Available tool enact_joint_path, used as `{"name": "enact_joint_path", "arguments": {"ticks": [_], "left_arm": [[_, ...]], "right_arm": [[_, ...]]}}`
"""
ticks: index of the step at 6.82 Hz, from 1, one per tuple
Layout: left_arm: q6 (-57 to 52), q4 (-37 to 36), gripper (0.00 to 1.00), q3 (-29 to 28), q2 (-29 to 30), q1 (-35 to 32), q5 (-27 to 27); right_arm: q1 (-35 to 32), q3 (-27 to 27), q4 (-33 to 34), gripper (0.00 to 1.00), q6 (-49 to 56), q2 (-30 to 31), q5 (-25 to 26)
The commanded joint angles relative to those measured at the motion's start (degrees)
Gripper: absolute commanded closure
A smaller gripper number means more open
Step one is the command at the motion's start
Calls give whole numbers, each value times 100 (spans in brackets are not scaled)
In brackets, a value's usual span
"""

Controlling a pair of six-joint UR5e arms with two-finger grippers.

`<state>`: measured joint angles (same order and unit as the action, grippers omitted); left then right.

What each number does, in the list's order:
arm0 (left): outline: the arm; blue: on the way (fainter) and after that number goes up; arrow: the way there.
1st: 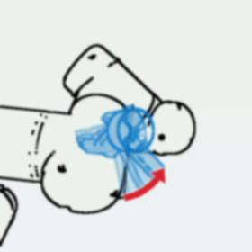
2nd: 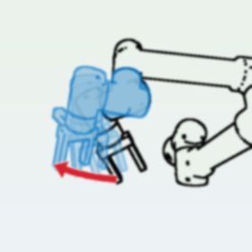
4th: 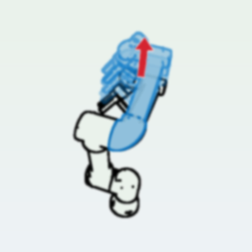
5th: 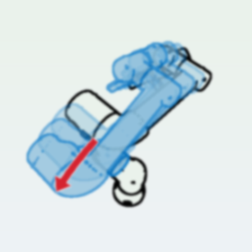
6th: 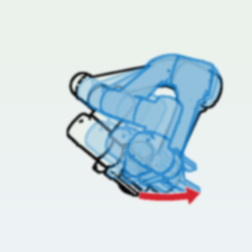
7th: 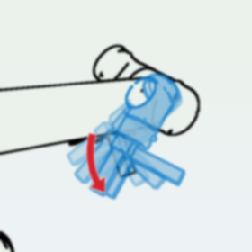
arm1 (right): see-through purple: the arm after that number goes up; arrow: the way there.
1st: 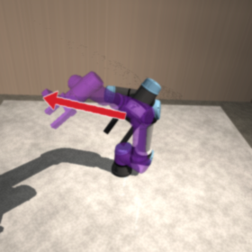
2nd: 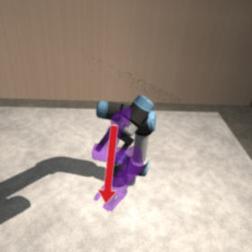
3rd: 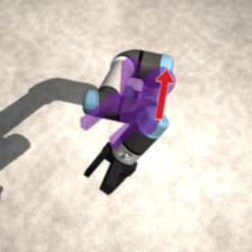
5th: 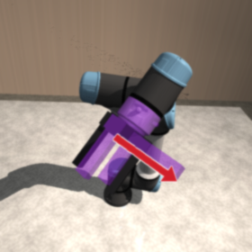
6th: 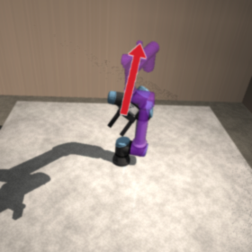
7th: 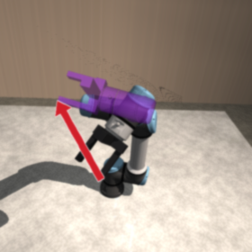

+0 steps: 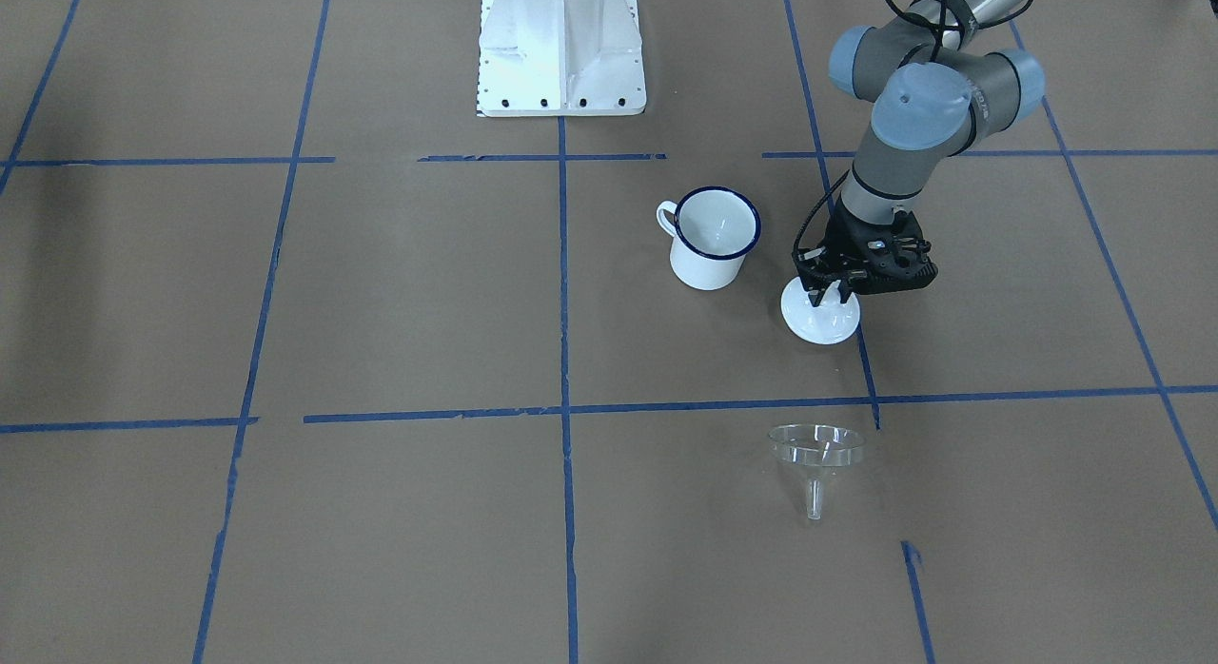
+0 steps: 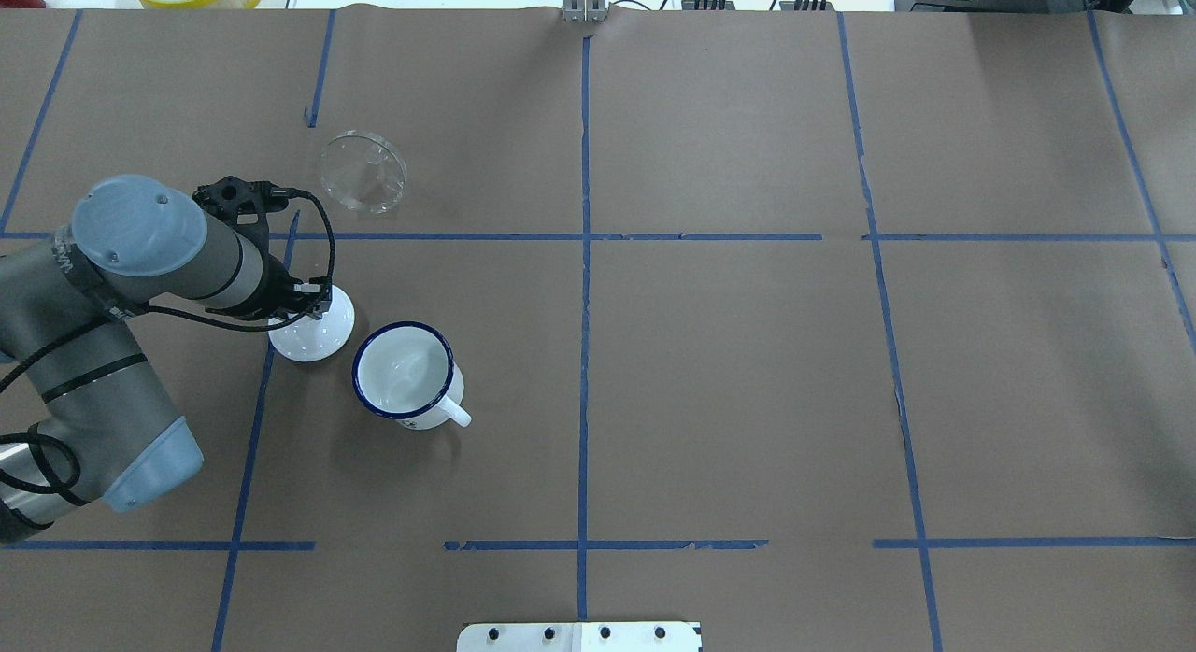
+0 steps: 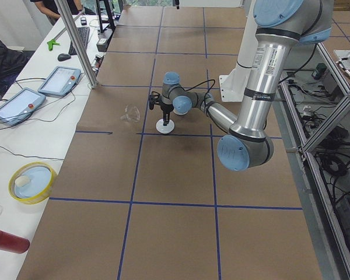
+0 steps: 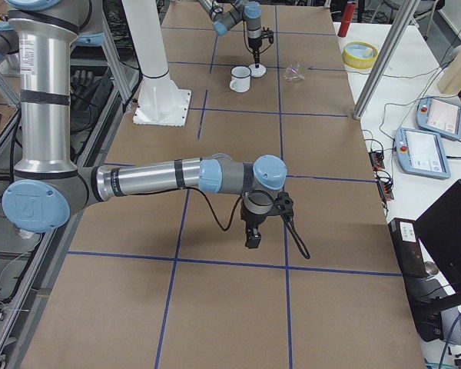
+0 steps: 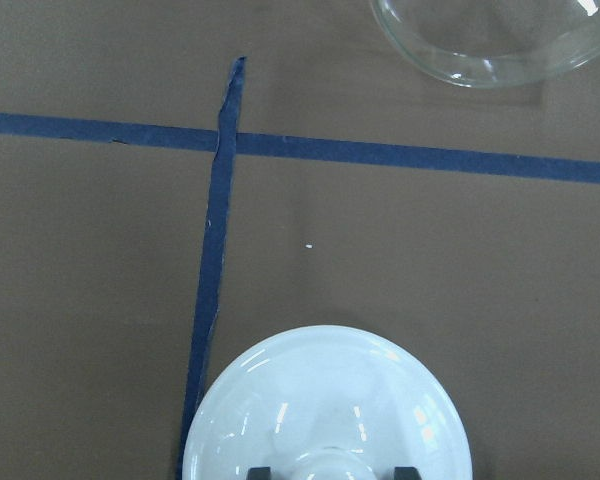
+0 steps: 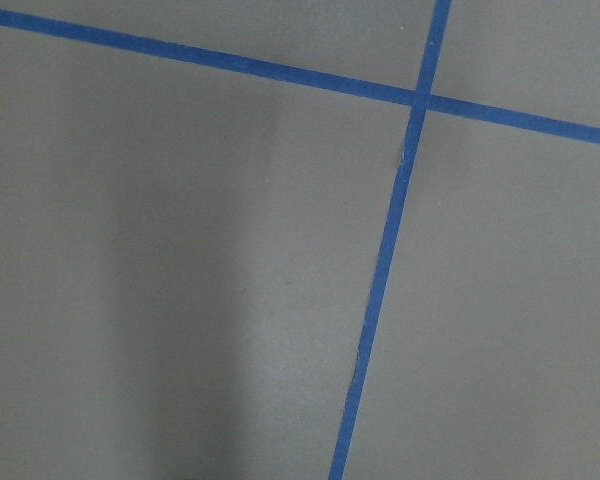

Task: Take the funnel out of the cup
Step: 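Move the left gripper over the white lid and grasp its knob, then lift the white lid with the left gripper and carry it over the mug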

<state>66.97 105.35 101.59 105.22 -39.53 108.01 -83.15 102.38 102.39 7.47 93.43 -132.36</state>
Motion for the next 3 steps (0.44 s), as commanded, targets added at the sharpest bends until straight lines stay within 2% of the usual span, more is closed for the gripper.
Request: {"name": "enact_joint_path", "arguments": {"ticks": [1,2,3], "left_arm": [[-9,-75,100,149,-10,-133,18],[-131,-180,100,246,-11,-256,44],[-515,-799,100,603,24,-388,53]], "right_arm": [[0,1,0,0,0,0,0],[0,1,0,0,0,0,0],[0,1,0,0,0,-9,0]]}}
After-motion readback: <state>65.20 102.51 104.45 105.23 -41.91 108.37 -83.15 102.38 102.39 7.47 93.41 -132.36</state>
